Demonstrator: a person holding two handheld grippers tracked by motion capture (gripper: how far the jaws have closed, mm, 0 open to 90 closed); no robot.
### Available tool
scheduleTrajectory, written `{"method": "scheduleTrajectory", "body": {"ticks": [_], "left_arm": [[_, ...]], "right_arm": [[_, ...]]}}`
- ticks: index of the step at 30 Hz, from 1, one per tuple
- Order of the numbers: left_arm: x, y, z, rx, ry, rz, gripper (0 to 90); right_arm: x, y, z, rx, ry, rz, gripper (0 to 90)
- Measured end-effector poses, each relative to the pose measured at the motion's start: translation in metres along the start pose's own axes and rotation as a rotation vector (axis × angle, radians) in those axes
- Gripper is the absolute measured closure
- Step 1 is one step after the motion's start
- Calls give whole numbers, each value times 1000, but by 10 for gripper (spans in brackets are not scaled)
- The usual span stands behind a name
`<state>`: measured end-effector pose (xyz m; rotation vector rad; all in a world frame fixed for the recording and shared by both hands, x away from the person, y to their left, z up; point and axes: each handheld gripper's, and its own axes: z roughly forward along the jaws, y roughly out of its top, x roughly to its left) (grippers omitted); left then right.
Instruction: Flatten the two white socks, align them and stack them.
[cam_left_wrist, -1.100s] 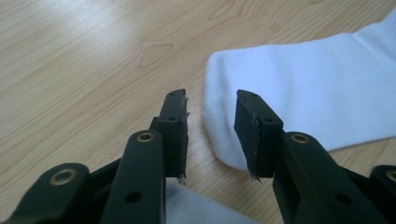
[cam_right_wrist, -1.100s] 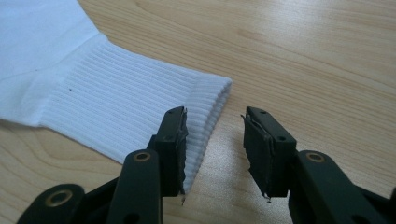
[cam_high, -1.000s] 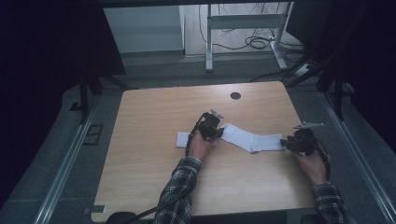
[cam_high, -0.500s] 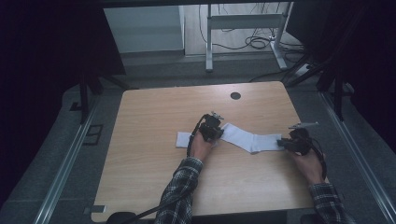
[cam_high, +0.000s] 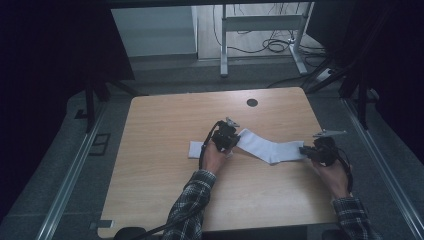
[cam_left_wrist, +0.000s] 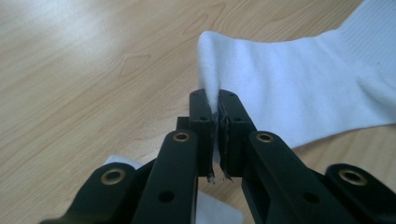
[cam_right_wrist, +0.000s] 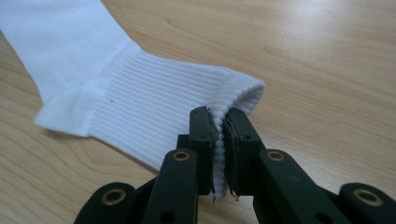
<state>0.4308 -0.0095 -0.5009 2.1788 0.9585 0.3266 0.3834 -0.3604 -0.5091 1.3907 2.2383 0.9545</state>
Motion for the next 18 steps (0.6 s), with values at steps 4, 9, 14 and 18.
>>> {"method": "scheduleTrajectory", "body": {"ticks": [4,9,14,18], "left_arm": [[0,-5,-21,-18,1,8,855],[1,-16,-42,-27,8,7,855],[1,-32,-66,-36,21,12,854],[4,-48,-84,-41,28,4,853]], "right_arm": [[2,3,-8,-34,30,2,812],[11,8,-11,-44,78,-6,811],[26,13,-10,-38,113,-42,810],[40,17,-8,-33,147,-67,809]]}}
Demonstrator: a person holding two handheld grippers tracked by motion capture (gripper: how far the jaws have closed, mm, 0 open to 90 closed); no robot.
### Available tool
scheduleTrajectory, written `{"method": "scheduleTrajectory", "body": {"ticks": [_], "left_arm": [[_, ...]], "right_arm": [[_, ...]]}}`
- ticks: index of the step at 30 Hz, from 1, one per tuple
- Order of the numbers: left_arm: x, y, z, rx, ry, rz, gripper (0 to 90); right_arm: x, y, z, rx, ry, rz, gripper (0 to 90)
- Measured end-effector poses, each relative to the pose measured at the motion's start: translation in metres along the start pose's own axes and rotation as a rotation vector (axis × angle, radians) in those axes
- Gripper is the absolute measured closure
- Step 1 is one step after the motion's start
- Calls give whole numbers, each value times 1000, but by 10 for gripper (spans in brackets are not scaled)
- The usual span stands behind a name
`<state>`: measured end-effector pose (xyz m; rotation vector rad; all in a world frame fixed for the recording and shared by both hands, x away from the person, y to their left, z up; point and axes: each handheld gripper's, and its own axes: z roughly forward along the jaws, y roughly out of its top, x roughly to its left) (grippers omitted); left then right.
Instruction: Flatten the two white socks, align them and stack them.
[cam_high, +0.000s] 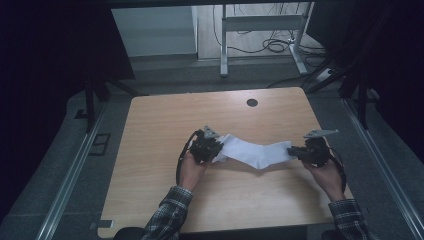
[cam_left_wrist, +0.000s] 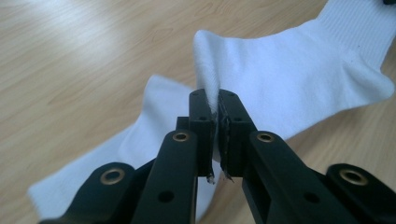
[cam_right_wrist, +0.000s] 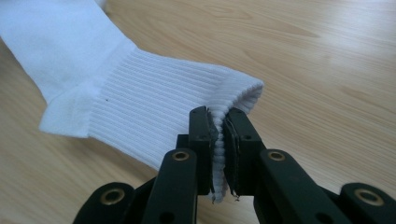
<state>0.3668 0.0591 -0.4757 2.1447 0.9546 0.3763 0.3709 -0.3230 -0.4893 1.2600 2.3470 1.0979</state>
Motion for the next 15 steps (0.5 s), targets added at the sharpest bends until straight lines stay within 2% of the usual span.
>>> {"method": "scheduleTrajectory", "body": {"ticks": [7,8,9,10,12,15], "left_arm": [[6,-30,-30,-20,10,-46,853],[6,-30,-30,-20,10,-46,853],[7,-38,-37,-25,15,-60,853],[7,-38,-37,-25,15,-60,853],[9,-49,-46,-30,18,-80,853],[9,-58,-53,-34,23,-89,853]], "right_arm": [[27,7,9,12,52,-58,808],[27,7,9,12,52,-58,808],[34,9,11,14,67,-74,808],[34,9,11,14,67,-74,808],[46,11,14,19,84,-97,808],[54,12,16,23,94,-112,807]]}}
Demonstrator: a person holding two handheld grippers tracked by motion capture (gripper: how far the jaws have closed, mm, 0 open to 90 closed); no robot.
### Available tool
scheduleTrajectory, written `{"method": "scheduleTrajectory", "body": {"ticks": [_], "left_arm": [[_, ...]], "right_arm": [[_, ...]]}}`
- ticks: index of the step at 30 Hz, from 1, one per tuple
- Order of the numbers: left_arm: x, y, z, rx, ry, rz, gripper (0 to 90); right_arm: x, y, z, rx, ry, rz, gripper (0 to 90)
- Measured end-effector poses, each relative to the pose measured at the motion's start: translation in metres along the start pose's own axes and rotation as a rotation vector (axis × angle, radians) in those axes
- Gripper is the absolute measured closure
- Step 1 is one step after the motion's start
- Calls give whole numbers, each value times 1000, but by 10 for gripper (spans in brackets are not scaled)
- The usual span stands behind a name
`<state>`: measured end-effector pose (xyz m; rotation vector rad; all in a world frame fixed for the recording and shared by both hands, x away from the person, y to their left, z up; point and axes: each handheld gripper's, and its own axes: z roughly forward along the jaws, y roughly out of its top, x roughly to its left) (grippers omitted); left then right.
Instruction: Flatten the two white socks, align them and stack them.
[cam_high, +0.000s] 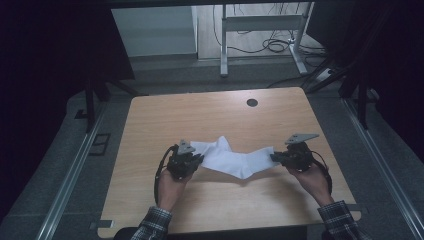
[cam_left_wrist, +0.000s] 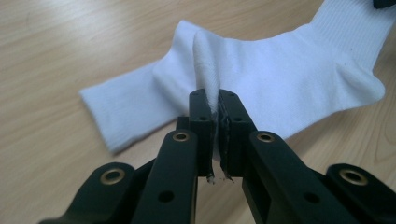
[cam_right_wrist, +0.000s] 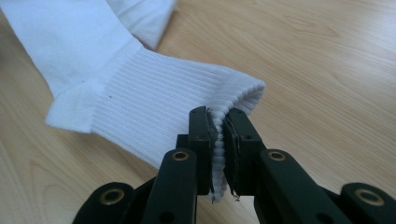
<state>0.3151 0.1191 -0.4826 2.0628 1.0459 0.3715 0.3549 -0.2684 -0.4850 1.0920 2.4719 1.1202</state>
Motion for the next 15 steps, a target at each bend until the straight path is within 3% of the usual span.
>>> {"method": "scheduleTrajectory", "body": {"ticks": [7,15], "left_arm": [[1,-31,-19,-1,-1,-32,853],[2,-53,-18,39,20,-49,849]], "right_arm": [[22,4,12,22,36,-52,805],[32,2,26,58,56,-69,801]]}}
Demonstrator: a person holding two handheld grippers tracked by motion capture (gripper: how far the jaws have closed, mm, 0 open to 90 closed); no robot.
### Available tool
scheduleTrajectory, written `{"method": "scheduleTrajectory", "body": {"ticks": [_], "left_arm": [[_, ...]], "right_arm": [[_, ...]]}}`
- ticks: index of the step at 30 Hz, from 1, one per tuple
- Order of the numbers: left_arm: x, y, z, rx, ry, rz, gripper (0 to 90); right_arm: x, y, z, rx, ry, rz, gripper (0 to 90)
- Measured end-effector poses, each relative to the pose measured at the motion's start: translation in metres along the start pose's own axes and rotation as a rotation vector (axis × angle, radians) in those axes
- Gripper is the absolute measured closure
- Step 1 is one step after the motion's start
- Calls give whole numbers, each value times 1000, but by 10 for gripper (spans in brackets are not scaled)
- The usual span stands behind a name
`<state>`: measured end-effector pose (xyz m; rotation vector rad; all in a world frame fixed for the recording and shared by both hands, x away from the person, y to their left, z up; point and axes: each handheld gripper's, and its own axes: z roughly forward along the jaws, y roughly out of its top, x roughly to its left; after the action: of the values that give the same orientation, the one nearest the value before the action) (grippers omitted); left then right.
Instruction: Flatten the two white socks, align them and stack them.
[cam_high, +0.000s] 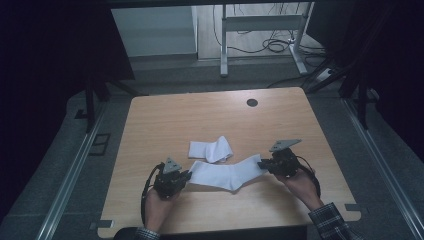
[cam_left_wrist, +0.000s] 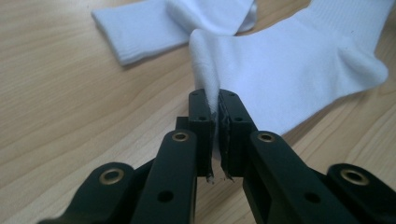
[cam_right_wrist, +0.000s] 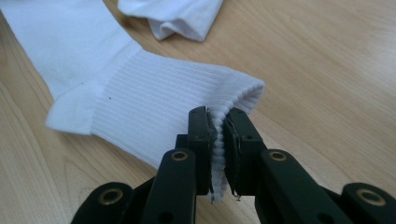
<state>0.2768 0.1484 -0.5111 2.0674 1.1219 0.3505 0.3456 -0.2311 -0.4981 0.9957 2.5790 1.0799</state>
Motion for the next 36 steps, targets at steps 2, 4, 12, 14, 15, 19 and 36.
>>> {"method": "scheduleTrajectory", "body": {"ticks": [2,4,12,14,15,19,36], "left_arm": [[1,-3,4,12,-2,0,846],[1,-3,6,20,2,1,844],[3,-11,20,63,33,-10,776],[3,-10,19,57,33,-12,725],[5,-9,18,47,23,-24,725],[9,2,11,5,25,-34,662],[11,63,38,10,-14,-1,672]], "right_arm": [[0,-2,5,19,-2,0,799],[0,-4,9,38,-6,-3,795],[-4,-9,17,76,-29,-5,740],[-6,-9,13,60,-34,-2,725],[-6,-9,13,60,-34,-2,725],[-16,-10,5,25,-59,19,691],[-51,-27,-8,21,-211,14,530]]}}
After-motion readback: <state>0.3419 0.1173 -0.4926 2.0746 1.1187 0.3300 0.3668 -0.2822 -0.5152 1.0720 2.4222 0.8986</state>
